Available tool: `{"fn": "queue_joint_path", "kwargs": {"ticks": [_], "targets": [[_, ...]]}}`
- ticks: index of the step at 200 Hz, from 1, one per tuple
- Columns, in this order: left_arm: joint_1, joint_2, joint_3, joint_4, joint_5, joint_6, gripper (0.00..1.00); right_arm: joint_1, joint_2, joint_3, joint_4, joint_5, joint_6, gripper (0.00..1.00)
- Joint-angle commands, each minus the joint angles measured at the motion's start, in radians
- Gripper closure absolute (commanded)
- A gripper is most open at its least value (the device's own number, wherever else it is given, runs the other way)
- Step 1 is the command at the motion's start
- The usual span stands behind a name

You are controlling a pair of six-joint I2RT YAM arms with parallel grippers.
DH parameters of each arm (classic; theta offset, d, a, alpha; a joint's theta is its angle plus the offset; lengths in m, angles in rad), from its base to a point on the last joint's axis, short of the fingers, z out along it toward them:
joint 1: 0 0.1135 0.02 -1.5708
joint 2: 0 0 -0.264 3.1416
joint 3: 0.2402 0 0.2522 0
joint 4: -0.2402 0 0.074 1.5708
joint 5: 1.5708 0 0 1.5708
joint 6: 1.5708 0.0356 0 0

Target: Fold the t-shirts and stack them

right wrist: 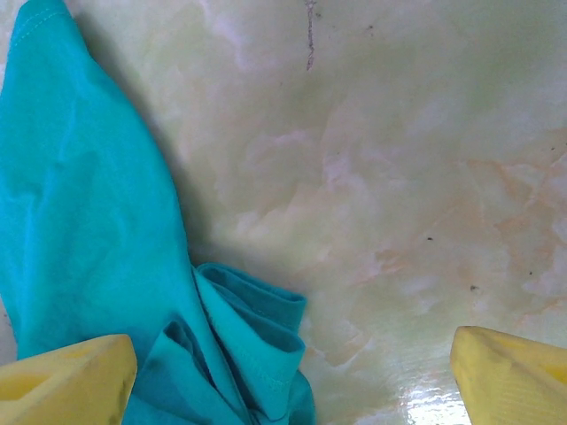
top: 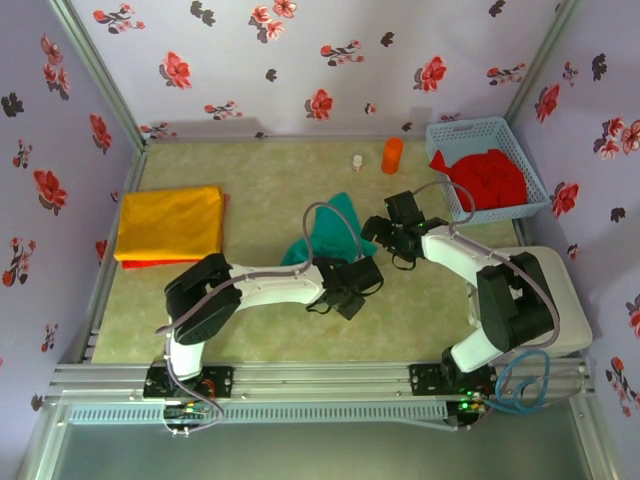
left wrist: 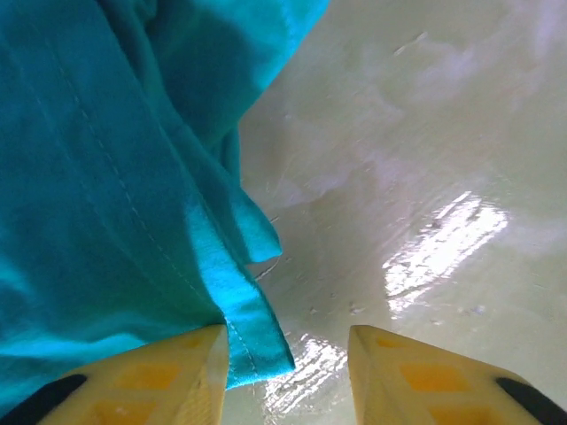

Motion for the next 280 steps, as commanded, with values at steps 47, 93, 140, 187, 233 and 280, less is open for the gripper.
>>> {"fn": "queue_joint_path", "kwargs": {"ticks": [47, 93, 140, 187, 233, 280], "targets": [[-0.002, 0.017, 0.006, -0.056, -0.153, -0.035, 0.79, -0.013, -0.004, 0.013, -0.023, -0.006, -0.012, 0.08], [0.001, -0.034, 0.023, -0.09, -0.157, -0.022, 1.0, -0.016, 0.002, 0.027, -0.032, -0.006, -0.015, 0.08], [0.074, -0.218, 0.037, -0.204, -0.126, 0.03, 1.0, -0.018, -0.007, 0.043, -0.057, -0.001, -0.035, 0.11], [0.286, -0.408, 0.055, -0.257, -0.093, 0.101, 1.0, -0.019, 0.038, 0.059, -0.038, -0.061, -0.039, 0.32], [0.452, -0.53, 0.058, -0.247, -0.096, 0.169, 1.0, -0.018, 0.115, 0.055, 0.032, -0.172, -0.017, 0.35], [0.55, -0.617, 0.066, -0.266, -0.097, 0.198, 1.0, -0.007, 0.206, 0.068, 0.064, -0.236, -0.012, 0.59]]}}
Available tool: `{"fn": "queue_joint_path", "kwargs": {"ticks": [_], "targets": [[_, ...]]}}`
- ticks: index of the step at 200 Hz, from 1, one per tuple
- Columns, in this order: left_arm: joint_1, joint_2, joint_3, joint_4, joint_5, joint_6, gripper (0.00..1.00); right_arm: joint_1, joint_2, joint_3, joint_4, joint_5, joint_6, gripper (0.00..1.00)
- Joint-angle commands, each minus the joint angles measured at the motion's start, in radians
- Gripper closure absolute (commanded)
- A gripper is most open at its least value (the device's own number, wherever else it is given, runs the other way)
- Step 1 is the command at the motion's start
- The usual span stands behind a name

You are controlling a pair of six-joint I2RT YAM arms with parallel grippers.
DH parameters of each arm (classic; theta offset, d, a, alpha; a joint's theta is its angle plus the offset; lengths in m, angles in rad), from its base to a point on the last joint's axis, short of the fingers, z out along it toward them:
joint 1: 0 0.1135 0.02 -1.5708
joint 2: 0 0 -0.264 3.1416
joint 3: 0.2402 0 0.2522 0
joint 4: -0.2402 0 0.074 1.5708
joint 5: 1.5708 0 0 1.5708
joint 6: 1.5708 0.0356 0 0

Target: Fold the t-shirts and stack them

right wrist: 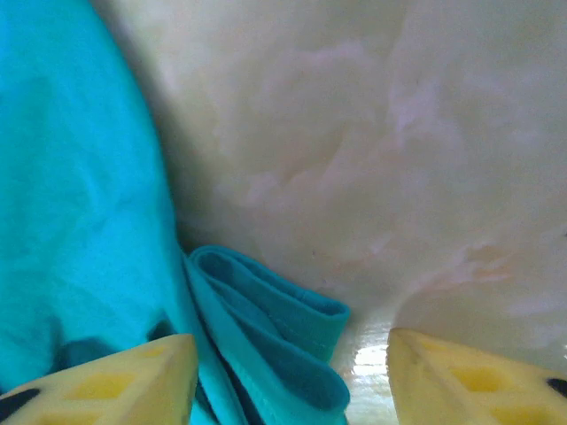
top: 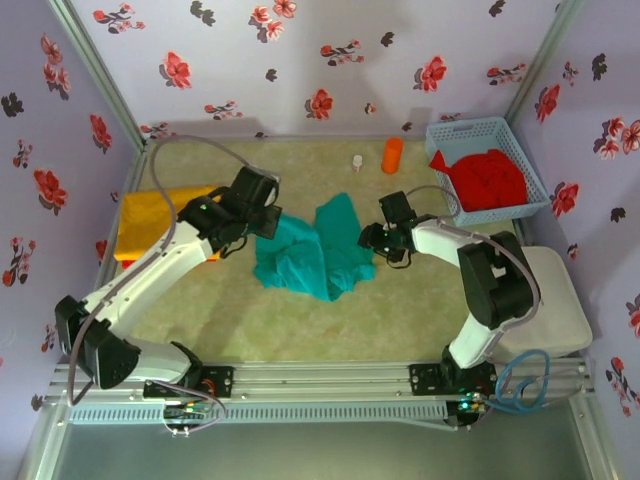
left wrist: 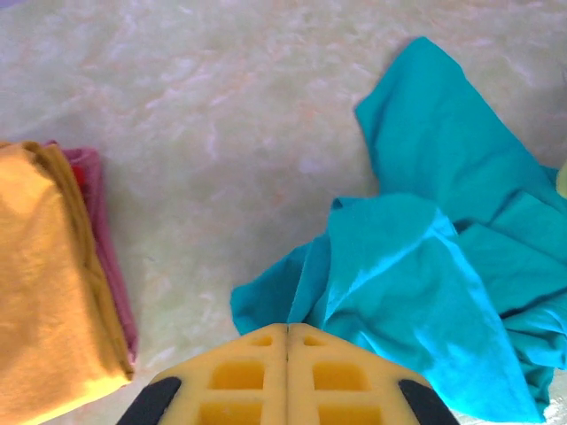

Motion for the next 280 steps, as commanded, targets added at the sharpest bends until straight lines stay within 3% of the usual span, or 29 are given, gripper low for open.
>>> {"fn": "queue_joint_path", "kwargs": {"ticks": [1, 13, 36, 76, 108, 136, 166, 198, 202, 213, 228, 236, 258, 280], "targets": [[0.035, -0.053, 0.027, -0.035, 0.003, 0.043, 1.0, 0.005, 0.037, 0.027, 0.027, -0.058, 0.016, 0.61], [0.058, -0.071, 0.024, -0.045, 0.003, 0.045, 1.0, 0.006, 0.042, 0.029, 0.025, -0.06, 0.019, 0.8], [0.109, -0.105, 0.025, -0.064, 0.002, 0.045, 1.0, 0.003, -0.007, 0.028, -0.009, 0.007, 0.01, 1.0], [0.236, -0.152, 0.07, -0.087, 0.001, 0.073, 1.0, -0.018, -0.243, -0.007, -0.099, 0.272, -0.014, 1.0], [0.27, -0.187, 0.114, -0.055, -0.003, 0.094, 1.0, -0.051, -0.475, -0.071, -0.107, 0.446, 0.005, 1.0], [0.274, -0.191, 0.132, -0.029, -0.012, 0.106, 1.0, -0.069, -0.614, -0.145, -0.045, 0.476, 0.022, 0.98], [0.275, -0.199, 0.139, -0.007, -0.033, 0.114, 1.0, -0.07, -0.644, -0.168, -0.066, 0.49, 0.038, 0.97], [0.275, -0.224, 0.11, 0.02, -0.03, 0.126, 1.0, -0.07, -0.619, -0.182, -0.092, 0.468, 0.042, 0.86], [0.274, -0.229, 0.101, 0.025, -0.03, 0.125, 1.0, -0.069, -0.612, -0.182, -0.098, 0.467, 0.043, 0.82], [0.275, -0.244, 0.073, 0.036, -0.03, 0.122, 1.0, -0.07, -0.591, -0.18, -0.121, 0.471, 0.042, 0.55], [0.274, -0.261, 0.045, 0.043, -0.026, 0.116, 1.0, -0.071, -0.566, -0.175, -0.138, 0.459, 0.035, 0.57], [0.274, -0.268, 0.035, 0.044, -0.025, 0.114, 1.0, -0.071, -0.56, -0.177, -0.139, 0.447, 0.032, 0.53], [0.275, -0.288, 0.012, 0.04, -0.024, 0.109, 1.0, -0.071, -0.549, -0.182, -0.141, 0.416, 0.015, 0.19], [0.275, -0.304, -0.015, 0.044, -0.02, 0.098, 1.0, -0.07, -0.532, -0.198, -0.15, 0.357, 0.01, 0.2]]}}
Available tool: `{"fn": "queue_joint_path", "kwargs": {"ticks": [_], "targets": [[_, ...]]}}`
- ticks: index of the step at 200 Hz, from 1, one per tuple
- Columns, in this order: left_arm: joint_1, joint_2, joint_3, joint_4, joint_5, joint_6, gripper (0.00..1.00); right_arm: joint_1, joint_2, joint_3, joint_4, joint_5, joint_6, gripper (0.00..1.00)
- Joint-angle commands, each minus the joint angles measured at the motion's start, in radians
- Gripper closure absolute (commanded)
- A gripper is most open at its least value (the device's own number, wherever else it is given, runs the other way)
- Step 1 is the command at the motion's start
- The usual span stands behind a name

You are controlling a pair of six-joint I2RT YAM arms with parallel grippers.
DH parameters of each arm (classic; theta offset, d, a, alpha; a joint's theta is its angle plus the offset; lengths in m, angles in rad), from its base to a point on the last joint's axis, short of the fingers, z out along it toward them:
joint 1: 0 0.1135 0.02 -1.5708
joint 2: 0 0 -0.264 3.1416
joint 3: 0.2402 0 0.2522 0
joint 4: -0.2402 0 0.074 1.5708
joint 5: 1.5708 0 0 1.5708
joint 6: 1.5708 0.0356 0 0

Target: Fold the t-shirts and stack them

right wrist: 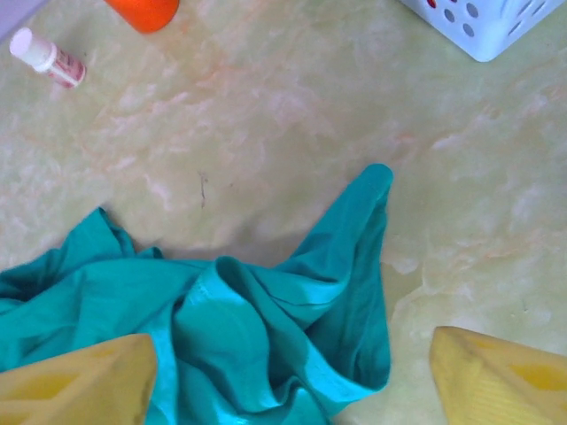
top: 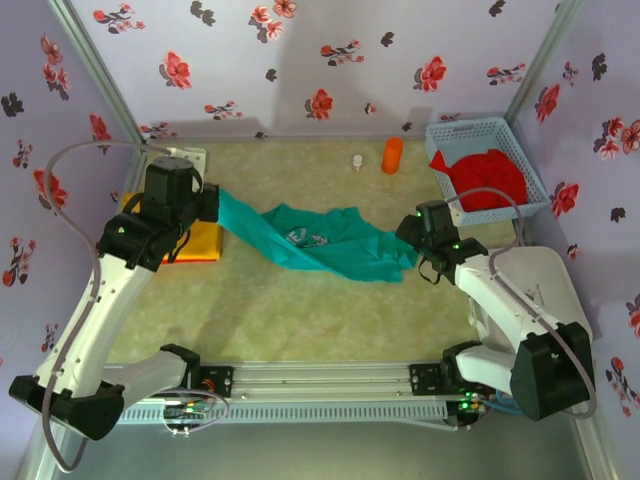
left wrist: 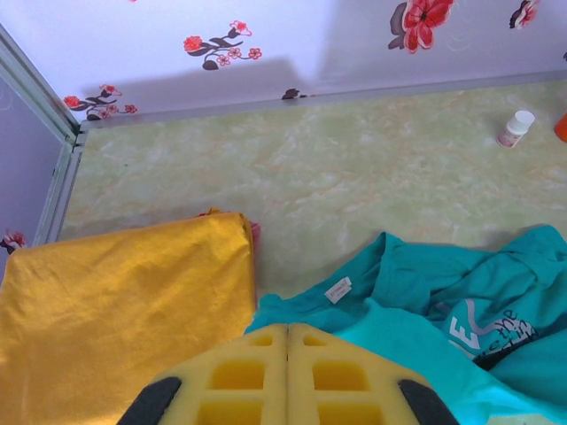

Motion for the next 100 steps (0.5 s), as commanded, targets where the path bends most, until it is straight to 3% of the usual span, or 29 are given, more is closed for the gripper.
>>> {"fn": "queue_joint_path", "kwargs": {"ticks": [1, 21, 55, 100], "targets": [[0.01, -0.03, -0.027, 0.029, -0.017, -0.004, 1.0, -0.005, 0.016, -0.025, -0.025, -0.065, -0.008, 0.2], [0.009, -0.029, -0.038, 0.028, -0.003, -0.009, 1.0, -0.004, 0.037, -0.077, 0.024, -0.184, 0.017, 0.3], [0.01, -0.027, -0.063, 0.041, 0.009, -0.019, 1.0, 0.007, 0.067, -0.17, 0.073, -0.281, 0.074, 0.43], [0.009, -0.019, -0.062, 0.059, 0.012, -0.019, 1.0, 0.061, 0.114, -0.251, 0.144, -0.29, 0.138, 0.42]]}}
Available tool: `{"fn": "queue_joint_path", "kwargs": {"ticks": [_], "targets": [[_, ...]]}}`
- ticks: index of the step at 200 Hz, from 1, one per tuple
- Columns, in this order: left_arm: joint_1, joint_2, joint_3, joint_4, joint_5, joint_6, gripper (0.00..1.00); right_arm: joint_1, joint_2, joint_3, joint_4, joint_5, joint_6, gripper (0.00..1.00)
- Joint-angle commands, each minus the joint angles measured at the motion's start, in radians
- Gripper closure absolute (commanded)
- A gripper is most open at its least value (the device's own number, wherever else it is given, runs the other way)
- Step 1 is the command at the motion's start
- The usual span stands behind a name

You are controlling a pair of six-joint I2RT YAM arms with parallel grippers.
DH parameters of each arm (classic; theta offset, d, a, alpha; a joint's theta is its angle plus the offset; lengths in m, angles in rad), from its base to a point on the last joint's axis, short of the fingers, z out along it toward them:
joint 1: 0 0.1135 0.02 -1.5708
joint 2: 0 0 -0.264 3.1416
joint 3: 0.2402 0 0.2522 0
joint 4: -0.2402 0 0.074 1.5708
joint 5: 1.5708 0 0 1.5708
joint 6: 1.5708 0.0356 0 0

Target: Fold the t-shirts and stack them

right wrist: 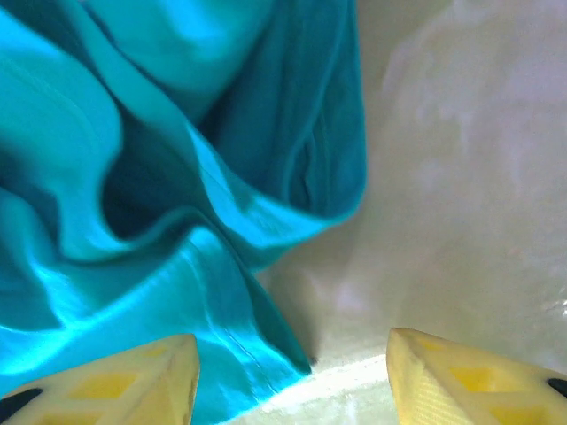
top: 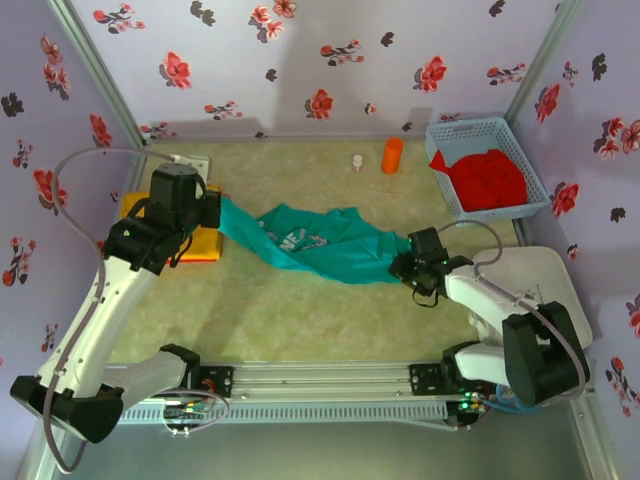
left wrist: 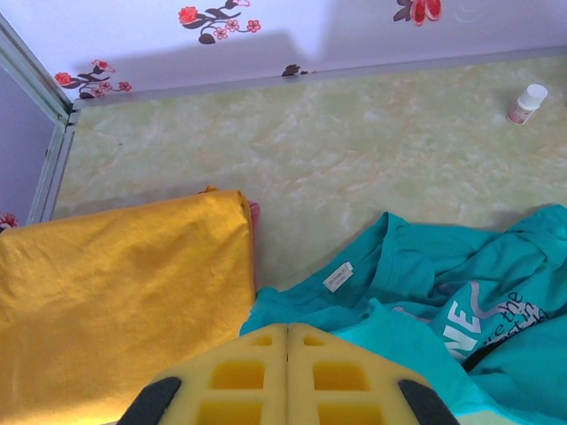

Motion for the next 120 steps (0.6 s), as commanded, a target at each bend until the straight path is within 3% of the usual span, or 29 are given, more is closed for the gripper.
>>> {"fn": "queue_joint_path", "kwargs": {"ticks": [1, 29, 67, 120], "targets": [[0.01, -0.006, -0.002, 0.044, 0.008, -0.012, 1.0, 0.03, 0.033, -0.023, 0.074, -0.029, 0.055, 0.42], [0.008, -0.003, -0.001, 0.049, 0.009, -0.013, 1.0, 0.054, 0.101, 0.002, 0.138, -0.012, 0.066, 0.47], [0.008, -0.012, -0.002, 0.035, 0.005, -0.012, 1.0, 0.075, 0.195, 0.072, 0.142, -0.026, 0.049, 0.64], [0.008, -0.035, -0.022, 0.018, -0.005, -0.016, 1.0, 0.102, 0.145, 0.123, 0.055, 0.03, 0.009, 1.0]]}}
